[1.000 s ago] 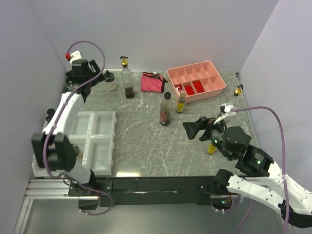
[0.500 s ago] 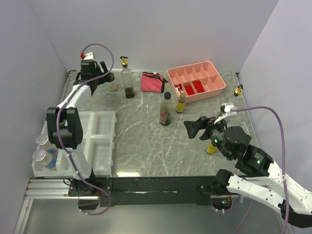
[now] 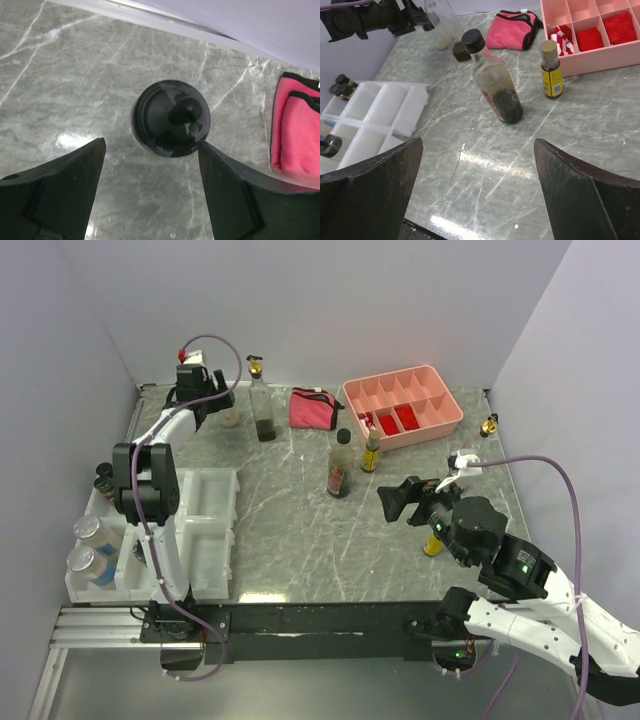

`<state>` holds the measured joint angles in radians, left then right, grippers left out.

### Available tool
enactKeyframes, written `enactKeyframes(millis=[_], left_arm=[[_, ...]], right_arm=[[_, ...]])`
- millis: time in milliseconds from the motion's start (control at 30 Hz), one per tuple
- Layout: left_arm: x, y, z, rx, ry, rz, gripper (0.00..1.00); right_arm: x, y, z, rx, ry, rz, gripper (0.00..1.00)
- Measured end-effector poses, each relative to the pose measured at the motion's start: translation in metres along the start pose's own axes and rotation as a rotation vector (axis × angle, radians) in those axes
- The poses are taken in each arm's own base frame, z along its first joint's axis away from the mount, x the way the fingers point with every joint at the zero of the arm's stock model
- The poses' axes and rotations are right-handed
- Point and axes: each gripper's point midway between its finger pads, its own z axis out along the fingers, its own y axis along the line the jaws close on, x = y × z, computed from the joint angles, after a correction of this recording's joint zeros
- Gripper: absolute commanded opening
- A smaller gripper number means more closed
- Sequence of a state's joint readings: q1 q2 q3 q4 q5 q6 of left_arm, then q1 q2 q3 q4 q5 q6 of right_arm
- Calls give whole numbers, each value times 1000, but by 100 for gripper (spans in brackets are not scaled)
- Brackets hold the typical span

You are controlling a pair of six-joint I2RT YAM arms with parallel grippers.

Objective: Organize the condiment bottles
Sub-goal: Move the bottle at the center of the board.

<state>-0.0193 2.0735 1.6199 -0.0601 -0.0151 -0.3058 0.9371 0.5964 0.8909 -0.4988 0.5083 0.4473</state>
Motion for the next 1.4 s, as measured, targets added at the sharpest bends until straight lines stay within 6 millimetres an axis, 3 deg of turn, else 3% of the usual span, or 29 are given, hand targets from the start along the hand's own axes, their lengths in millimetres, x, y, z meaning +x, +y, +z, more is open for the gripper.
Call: enactKeyframes(millis=[500, 700, 933, 1400], left_arm=[[-15, -7, 27, 35, -49, 23, 79], [-16, -13, 31, 59, -51, 25, 79], [-15, -20, 33, 66, -55, 47, 89], [-14, -28, 35, 70, -57, 65, 85]], right_arm=[[2, -7, 5, 48, 0, -18, 100], [1, -8, 5, 56, -6, -21, 100], [-1, -9, 4, 57, -13, -21, 100], [-1, -12, 6, 78, -13, -39, 100]])
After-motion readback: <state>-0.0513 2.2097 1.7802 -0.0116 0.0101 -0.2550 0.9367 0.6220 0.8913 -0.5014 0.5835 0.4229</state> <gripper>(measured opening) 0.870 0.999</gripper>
